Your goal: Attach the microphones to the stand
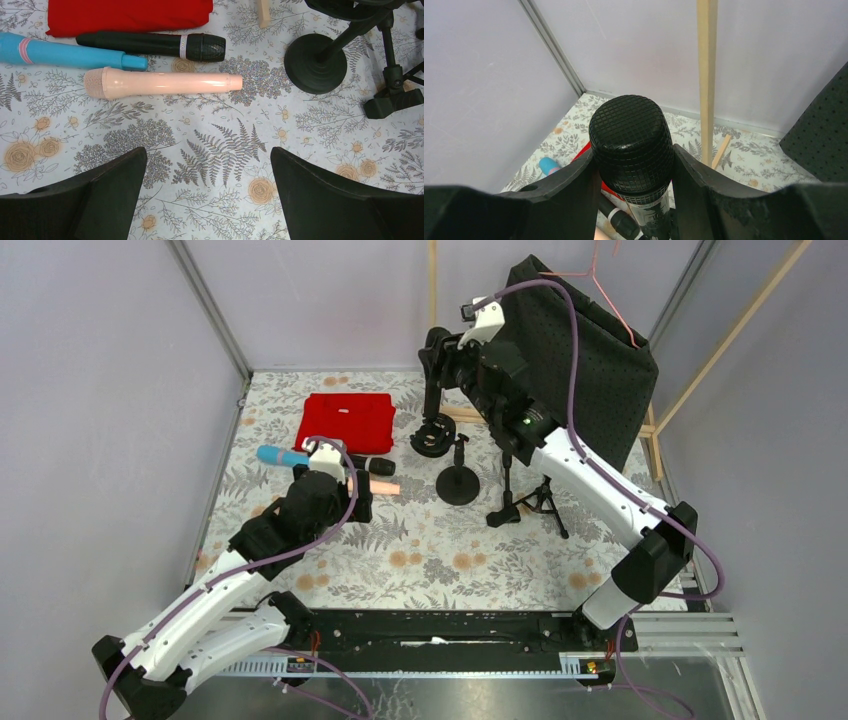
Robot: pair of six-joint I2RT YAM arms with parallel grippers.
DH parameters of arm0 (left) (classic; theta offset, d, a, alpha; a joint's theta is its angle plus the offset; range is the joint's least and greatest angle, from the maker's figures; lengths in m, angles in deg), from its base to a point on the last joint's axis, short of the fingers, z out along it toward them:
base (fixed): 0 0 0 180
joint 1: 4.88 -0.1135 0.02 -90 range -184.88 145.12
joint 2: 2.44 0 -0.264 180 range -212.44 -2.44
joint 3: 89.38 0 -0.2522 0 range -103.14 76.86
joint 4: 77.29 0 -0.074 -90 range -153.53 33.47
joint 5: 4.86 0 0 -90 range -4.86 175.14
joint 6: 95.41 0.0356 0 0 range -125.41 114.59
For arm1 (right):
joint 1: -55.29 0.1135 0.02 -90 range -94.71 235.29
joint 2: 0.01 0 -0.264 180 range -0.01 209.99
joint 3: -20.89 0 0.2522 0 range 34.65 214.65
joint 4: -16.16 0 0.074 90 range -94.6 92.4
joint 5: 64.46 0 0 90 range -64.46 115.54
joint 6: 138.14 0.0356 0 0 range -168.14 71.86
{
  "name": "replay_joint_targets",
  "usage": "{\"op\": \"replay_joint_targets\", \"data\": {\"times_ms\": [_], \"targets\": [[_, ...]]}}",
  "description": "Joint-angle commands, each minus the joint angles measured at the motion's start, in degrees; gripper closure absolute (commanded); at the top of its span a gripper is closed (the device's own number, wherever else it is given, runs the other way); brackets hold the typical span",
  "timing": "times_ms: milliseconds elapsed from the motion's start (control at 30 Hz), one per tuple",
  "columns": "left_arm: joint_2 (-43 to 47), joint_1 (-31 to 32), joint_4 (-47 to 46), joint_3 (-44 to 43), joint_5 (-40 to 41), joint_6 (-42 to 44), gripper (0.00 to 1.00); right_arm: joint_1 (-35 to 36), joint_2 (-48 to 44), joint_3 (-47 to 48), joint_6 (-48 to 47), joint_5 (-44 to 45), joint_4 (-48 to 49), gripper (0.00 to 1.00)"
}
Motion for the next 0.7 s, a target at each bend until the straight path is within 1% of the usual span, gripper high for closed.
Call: {"op": "replay_joint_targets", "data": {"times_ms": [0, 667], "targets": [[0.3, -0.24, -2.49, 0.28, 0.11, 0.9, 0.01, -0.26, 0.36, -1.43, 1.32, -0.76, 4.43, 1.0], [-0.69, -0.24, -2.56, 0.38, -0.44, 1.09, 0.01, -0.37, 0.27, -5.18, 1.91, -0.27, 5.31, 1.0]]}}
